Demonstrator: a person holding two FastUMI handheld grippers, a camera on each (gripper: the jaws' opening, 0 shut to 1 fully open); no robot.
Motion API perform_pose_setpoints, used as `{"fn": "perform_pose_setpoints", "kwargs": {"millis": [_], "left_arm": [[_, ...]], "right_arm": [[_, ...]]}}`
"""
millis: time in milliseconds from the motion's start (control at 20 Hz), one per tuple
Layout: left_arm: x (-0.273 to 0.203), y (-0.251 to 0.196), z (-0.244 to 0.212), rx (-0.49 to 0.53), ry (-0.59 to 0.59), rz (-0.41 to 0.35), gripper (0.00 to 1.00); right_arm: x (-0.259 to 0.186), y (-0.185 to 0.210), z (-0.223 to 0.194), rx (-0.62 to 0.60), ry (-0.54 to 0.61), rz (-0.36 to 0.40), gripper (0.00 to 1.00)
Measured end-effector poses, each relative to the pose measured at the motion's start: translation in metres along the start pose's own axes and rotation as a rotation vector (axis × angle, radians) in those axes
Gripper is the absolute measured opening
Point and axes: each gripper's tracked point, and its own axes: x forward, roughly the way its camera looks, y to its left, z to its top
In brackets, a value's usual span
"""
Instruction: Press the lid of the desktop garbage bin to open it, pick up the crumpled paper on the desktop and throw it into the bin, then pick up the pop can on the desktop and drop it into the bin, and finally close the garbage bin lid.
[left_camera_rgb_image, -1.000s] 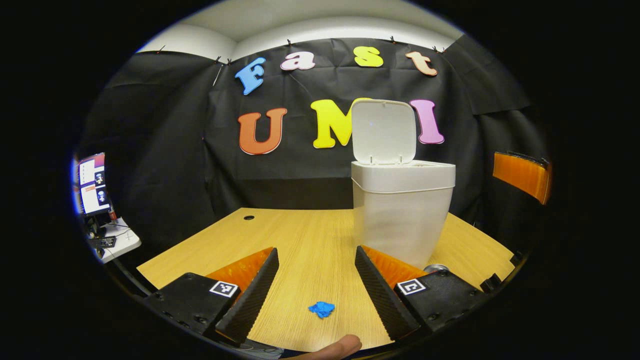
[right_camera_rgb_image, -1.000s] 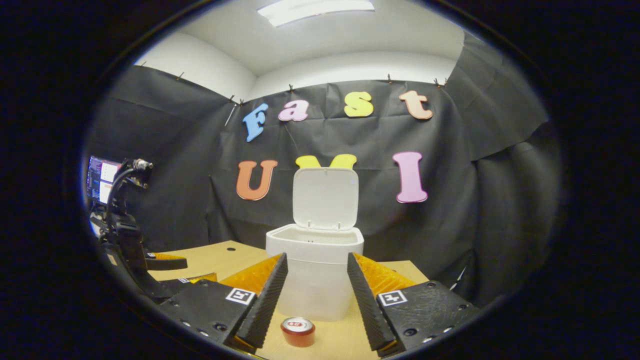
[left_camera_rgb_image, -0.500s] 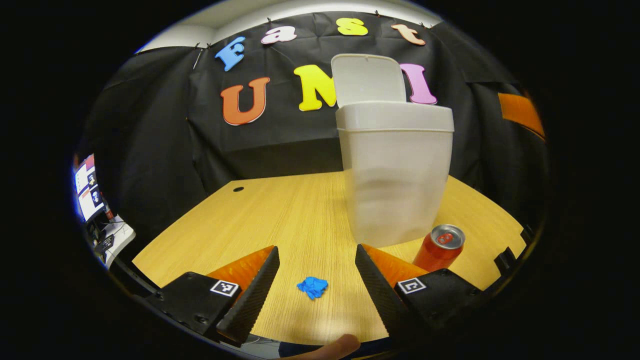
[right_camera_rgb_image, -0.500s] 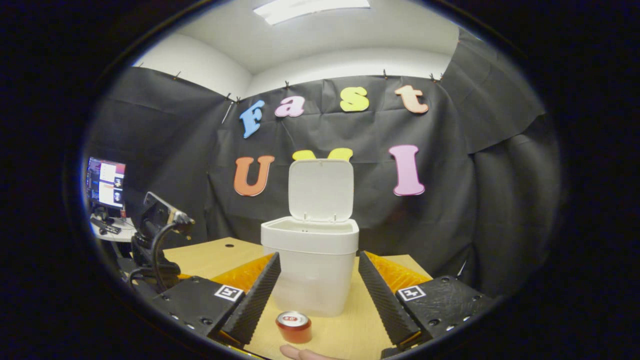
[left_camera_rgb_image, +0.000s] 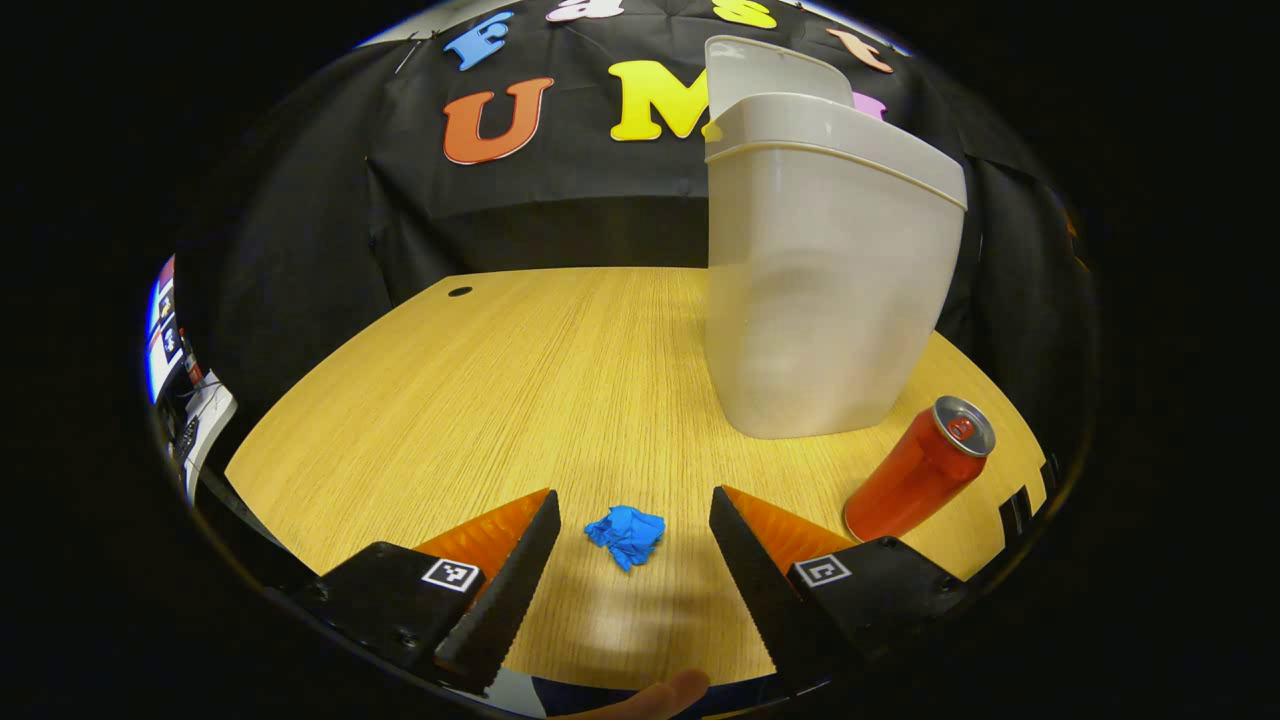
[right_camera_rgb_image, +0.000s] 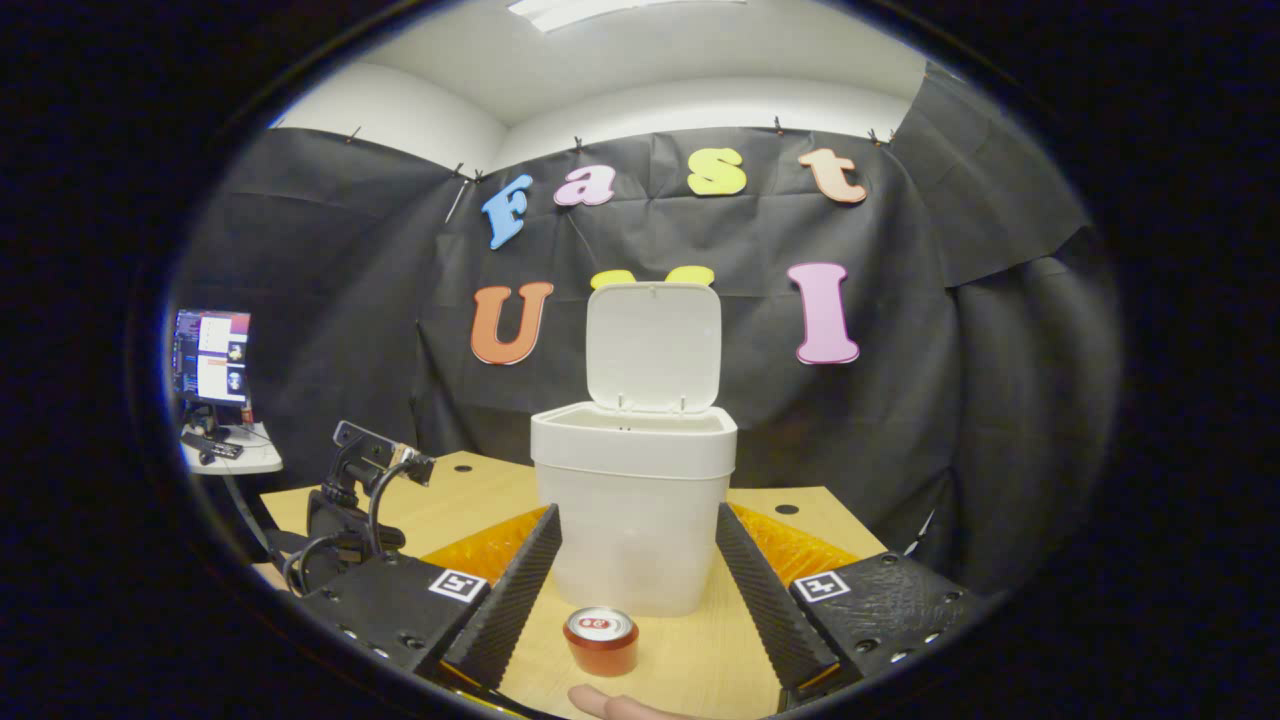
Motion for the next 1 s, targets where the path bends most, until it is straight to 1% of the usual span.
{"fn": "perform_pose_setpoints", "kwargs": {"millis": [250, 400, 500, 550, 600, 700, 750, 800, 950, 1000], "left_arm": [[0.015, 0.002, -0.015, 0.015, 0.064, 0.013, 0.98], [0.019, 0.0, -0.022, 0.027, 0.09, 0.011, 0.97], [0.02, -0.001, -0.024, 0.032, 0.104, -0.009, 0.95], [0.022, 0.002, -0.026, 0.032, 0.113, -0.008, 0.95], [0.025, 0.007, -0.028, 0.026, 0.124, -0.001, 0.92], [0.029, 0.011, -0.033, -0.001, 0.149, -0.01, 0.88], [0.03, 0.013, -0.029, -0.005, 0.143, -0.007, 0.87], [0.027, 0.013, -0.03, 0.003, 0.142, -0.007, 0.86], [0.028, 0.005, -0.031, 0.025, 0.124, -0.032, 0.83], [0.029, 0.003, -0.031, 0.028, 0.121, -0.04, 0.79]], "right_arm": [[0.005, 0.005, -0.009, -0.016, 0.019, 0.003, 0.95], [0.007, 0.003, -0.012, -0.028, 0.029, -0.008, 0.95], [0.008, 0.0, -0.012, -0.02, 0.032, -0.015, 0.96], [0.008, -0.002, -0.011, -0.014, 0.031, -0.017, 0.95], [0.007, -0.003, -0.011, -0.008, 0.029, -0.018, 0.96], [0.009, -0.005, -0.011, 0.001, 0.032, -0.022, 0.95], [0.009, -0.005, -0.012, 0.004, 0.037, -0.02, 0.95], [0.009, -0.004, -0.013, 0.008, 0.039, -0.016, 0.96], [0.013, -0.001, -0.021, 0.008, 0.067, -0.012, 0.96], [0.015, 0.002, -0.027, 0.005, 0.085, -0.011, 0.95]]}}
